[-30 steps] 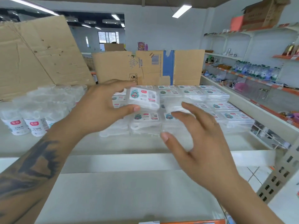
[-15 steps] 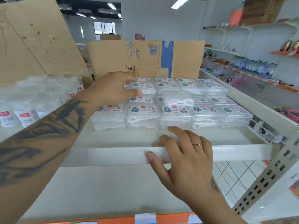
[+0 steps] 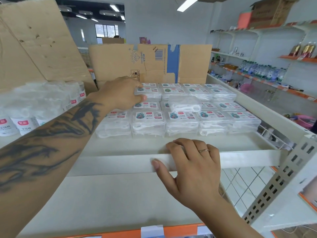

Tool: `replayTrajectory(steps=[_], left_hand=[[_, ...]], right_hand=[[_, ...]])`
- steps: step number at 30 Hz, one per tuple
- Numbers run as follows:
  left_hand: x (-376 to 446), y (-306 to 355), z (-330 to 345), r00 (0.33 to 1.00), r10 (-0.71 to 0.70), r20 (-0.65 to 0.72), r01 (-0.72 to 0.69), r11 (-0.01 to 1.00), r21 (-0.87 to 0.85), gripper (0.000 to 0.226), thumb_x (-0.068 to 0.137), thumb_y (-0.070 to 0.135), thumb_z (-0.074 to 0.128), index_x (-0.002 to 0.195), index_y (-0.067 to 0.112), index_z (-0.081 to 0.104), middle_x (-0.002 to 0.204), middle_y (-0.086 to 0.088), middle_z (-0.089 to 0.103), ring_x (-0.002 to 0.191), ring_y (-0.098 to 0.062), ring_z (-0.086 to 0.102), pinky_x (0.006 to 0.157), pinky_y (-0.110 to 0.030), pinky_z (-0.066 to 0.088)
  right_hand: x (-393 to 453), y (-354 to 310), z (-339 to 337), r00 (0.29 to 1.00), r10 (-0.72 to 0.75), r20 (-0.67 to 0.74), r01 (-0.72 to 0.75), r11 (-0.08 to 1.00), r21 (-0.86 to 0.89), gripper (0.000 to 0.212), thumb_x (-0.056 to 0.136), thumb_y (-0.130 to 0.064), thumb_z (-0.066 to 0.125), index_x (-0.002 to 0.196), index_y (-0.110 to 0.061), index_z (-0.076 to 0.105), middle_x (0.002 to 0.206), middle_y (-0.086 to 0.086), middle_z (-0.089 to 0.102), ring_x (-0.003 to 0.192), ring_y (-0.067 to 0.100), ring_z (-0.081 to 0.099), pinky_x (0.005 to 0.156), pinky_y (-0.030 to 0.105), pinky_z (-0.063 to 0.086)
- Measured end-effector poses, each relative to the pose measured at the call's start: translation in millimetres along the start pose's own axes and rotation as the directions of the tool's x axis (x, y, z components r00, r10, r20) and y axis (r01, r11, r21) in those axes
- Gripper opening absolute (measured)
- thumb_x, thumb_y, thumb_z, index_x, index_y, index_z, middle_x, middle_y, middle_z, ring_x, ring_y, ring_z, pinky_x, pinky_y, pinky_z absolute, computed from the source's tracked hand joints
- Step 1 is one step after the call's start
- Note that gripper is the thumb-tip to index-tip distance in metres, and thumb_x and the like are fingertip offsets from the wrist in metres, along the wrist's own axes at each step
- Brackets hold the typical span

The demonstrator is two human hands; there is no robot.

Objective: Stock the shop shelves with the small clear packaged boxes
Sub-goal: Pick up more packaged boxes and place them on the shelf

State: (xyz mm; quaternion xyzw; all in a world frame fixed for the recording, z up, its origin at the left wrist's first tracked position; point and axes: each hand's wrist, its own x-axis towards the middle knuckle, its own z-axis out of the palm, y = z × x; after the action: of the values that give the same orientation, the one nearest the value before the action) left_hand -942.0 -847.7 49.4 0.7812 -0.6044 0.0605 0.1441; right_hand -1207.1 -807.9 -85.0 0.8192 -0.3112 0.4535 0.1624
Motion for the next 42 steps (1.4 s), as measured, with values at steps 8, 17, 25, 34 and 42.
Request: replayTrajectory(steps=[8, 17, 25, 34, 42], left_hand=[[-9, 27, -7, 0.995, 0.006, -0.103, -0.011, 0.999, -0.045, 0.058, 0.092, 0.066, 0.059, 0.143, 0.039, 0.054, 0.149, -0.002, 0.051, 0.137, -0.032, 0.045, 0.114, -0.05, 0.031], [-21, 84, 0, 0.966, 0.257, 0.037, -0.244, 0.946, -0.215, 0.061, 0.078, 0.071, 0.072, 0.131, 0.042, 0.063, 0.133, 0.013, 0.061, 0.121, -0.016, 0.055, 0.112, -0.043, 0.039], [-39, 66, 3, 0.967, 0.256, -0.003, -0.235, 0.883, -0.406, 0.051, 0.078, 0.053, 0.083, 0.124, 0.034, 0.07, 0.127, 0.014, 0.064, 0.11, -0.008, 0.06, 0.09, -0.024, 0.046], [-108, 24, -11, 0.973, 0.178, -0.145, -0.229, 0.755, -0.614, 0.044, 0.073, 0.047, 0.082, 0.114, 0.035, 0.075, 0.111, 0.024, 0.071, 0.099, -0.002, 0.063, 0.074, -0.011, 0.046], [-152, 1, -17, 0.964, 0.231, -0.132, -0.257, 0.675, -0.692, 0.044, 0.076, 0.047, 0.08, 0.117, 0.03, 0.076, 0.118, 0.008, 0.074, 0.107, -0.021, 0.066, 0.094, -0.048, 0.053]], right_hand=[[-1, -1, 0, 1.0, 0.014, -0.014, -0.014, 1.0, 0.025, 0.046, 0.094, -0.063, 0.054, 0.097, -0.021, 0.073, 0.102, -0.004, 0.069, 0.091, 0.028, 0.062, 0.081, 0.042, 0.04], [-3, 0, 0, 1.0, 0.01, -0.028, -0.009, 0.999, 0.036, 0.046, 0.094, -0.062, 0.054, 0.096, -0.02, 0.072, 0.102, -0.003, 0.069, 0.09, 0.028, 0.061, 0.081, 0.043, 0.041], [-4, 0, 0, 0.999, 0.025, -0.028, -0.023, 0.999, 0.047, 0.045, 0.094, -0.061, 0.053, 0.096, -0.02, 0.072, 0.101, -0.002, 0.068, 0.09, 0.029, 0.061, 0.082, 0.043, 0.041], [13, -3, -18, 0.995, 0.099, 0.022, -0.101, 0.953, 0.285, 0.034, 0.094, -0.044, 0.06, 0.118, -0.02, 0.063, 0.123, 0.0, 0.062, 0.107, 0.028, 0.061, 0.083, 0.045, 0.048], [37, -17, -24, 0.997, 0.078, 0.026, -0.08, 0.848, 0.524, 0.05, 0.096, -0.024, 0.069, 0.138, -0.022, 0.043, 0.135, -0.005, 0.054, 0.121, 0.016, 0.057, 0.096, 0.018, 0.041]])
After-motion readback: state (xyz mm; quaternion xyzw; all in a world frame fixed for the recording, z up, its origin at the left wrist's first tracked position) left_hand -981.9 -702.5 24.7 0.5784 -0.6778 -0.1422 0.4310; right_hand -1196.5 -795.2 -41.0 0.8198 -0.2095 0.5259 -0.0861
